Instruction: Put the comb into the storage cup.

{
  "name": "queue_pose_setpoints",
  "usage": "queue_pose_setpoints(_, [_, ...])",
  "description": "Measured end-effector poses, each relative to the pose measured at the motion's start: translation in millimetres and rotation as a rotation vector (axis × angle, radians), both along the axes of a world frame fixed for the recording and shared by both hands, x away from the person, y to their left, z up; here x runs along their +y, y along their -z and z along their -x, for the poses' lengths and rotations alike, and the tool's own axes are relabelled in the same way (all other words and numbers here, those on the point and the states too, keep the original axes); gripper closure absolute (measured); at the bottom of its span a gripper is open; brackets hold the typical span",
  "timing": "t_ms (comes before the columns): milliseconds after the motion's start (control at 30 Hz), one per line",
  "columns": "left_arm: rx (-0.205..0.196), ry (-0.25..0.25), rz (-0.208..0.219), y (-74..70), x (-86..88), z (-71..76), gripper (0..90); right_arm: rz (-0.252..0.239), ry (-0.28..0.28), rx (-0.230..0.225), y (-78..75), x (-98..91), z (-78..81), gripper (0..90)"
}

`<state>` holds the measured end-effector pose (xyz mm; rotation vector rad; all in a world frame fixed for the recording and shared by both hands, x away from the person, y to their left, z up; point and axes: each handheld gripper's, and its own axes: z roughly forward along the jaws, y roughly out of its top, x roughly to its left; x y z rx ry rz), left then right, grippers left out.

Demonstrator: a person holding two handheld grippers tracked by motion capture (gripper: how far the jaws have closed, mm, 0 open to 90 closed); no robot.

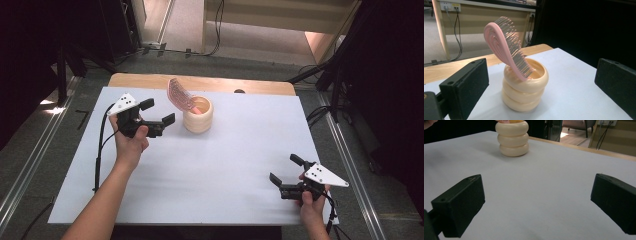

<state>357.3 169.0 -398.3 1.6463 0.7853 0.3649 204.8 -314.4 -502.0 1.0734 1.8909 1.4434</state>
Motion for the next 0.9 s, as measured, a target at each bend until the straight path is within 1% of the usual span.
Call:
queue_pose_setpoints(67, [-0.005,-0.006,-0.012,1.3,1.2,3.7,0.0,0.000,0.000,0.001,0.0,0.1,0.1,0.0])
queue_pose_setpoints(233, [-0.011,-0.002,-0.016,4.1,5.9,11.9,0.0,-0.002,0.000,0.002,-0.1,0.3,0.0,0.0])
queue_pose_setpoints(400, [-0.021,0.000,-0.030,7.5,11.5,19.8,0.0,-0.005,0.002,0.002,-0.3,0.5,0.1,0.0])
queue_pose_setpoints(533, [-0.027,-0.001,-0.023,8.9,17.5,27.2,0.0,-0.005,0.002,0.002,-0.3,0.4,0.0,0.0])
queue_pose_setpoints(667, [-0.038,-0.003,-0.037,10.7,22.9,34.4,0.0,-0.004,0.006,0.001,-0.5,0.1,0.1,0.0])
queue_pose_setpoints(900, [-0.040,-0.011,-0.032,15.7,34.9,45.2,0.0,-0.007,0.005,0.003,-0.6,0.0,0.1,0.0])
